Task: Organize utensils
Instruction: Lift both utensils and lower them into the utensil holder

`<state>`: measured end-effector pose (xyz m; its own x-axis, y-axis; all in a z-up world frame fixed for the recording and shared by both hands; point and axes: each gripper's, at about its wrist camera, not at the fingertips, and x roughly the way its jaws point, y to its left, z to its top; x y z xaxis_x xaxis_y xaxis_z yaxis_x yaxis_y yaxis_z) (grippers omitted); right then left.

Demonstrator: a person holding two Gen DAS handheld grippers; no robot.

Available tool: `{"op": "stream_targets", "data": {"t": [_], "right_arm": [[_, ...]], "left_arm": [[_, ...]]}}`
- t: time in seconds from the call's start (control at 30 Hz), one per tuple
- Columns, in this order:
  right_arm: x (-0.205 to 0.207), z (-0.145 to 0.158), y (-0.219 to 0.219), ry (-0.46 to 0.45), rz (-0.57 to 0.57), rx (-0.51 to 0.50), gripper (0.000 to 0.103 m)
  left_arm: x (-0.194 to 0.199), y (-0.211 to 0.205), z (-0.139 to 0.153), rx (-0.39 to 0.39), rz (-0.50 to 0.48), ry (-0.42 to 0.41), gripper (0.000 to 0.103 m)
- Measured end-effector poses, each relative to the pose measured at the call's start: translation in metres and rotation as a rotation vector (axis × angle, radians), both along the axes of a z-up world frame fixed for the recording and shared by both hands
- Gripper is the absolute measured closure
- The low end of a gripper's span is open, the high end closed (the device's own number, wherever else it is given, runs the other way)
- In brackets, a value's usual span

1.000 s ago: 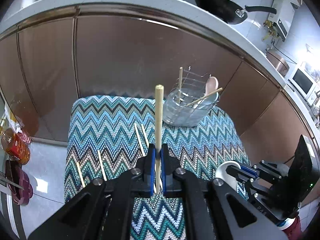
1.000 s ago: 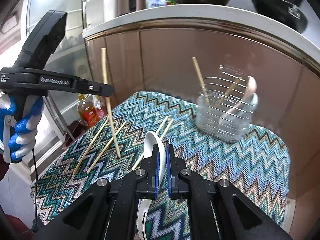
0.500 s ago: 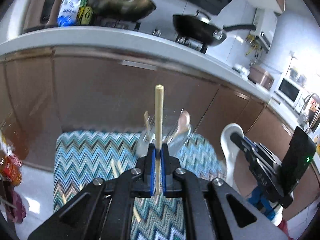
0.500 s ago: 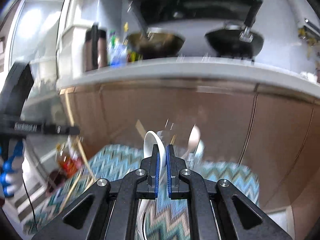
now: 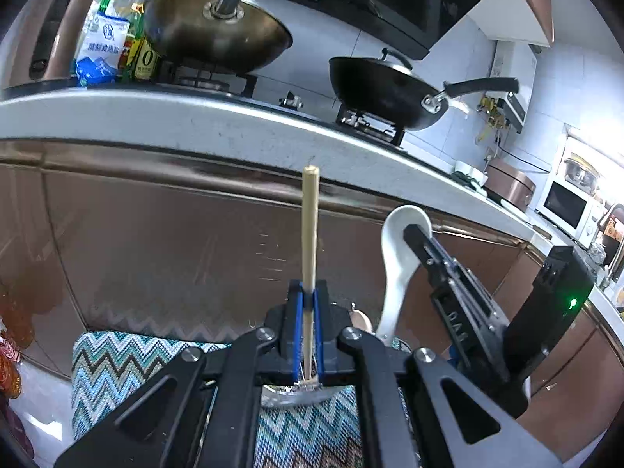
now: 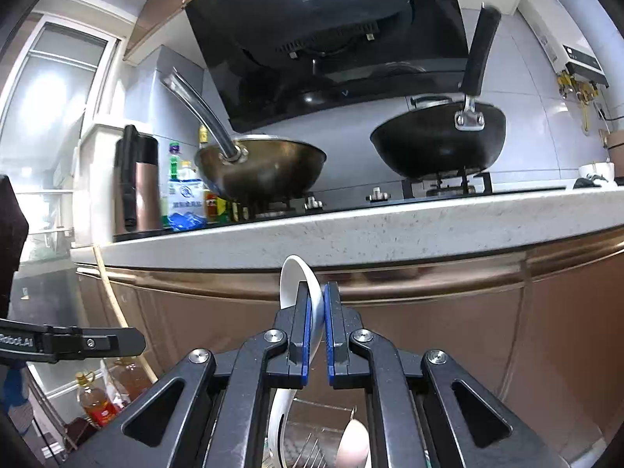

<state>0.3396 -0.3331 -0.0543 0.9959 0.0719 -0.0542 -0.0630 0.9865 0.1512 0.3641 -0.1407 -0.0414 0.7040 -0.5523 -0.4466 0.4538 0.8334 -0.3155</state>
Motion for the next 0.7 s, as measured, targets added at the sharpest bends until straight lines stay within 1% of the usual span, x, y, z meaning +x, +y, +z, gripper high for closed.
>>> {"op": "stream_targets", "data": {"t": [0.2, 0.4, 0.53, 0.6, 0.63, 0.7], "right_arm": [[0.021, -0.028, 0.000, 0.016, -0.031, -0.001, 0.097], [0.029, -0.046, 0.001, 0.023, -0.029, 0.010, 0.096], [0.023, -0.059, 0.003, 0.026, -0.023, 0.014, 0.090], [0.019, -0.064, 0.003, 0.030, -0.019, 0.022, 0.084], [0.017, -0.064, 0.003, 0.031, -0.019, 0.024, 0.084], [0.011, -0.064, 0.001, 0.031, -0.024, 0.029, 0.082]], "left_arm": [[0.026, -0.011, -0.028, -0.001, 0.016, 0.037, 0.098], [0.037, -0.021, -0.049, 0.027, 0.035, 0.033, 0.098], [0.039, -0.026, -0.058, 0.052, 0.046, 0.028, 0.098], [0.038, -0.026, -0.062, 0.053, 0.044, 0.032, 0.098], [0.037, -0.026, -0.063, 0.055, 0.047, 0.031, 0.096], [0.035, -0.024, -0.063, 0.059, 0.050, 0.029, 0.097]]}}
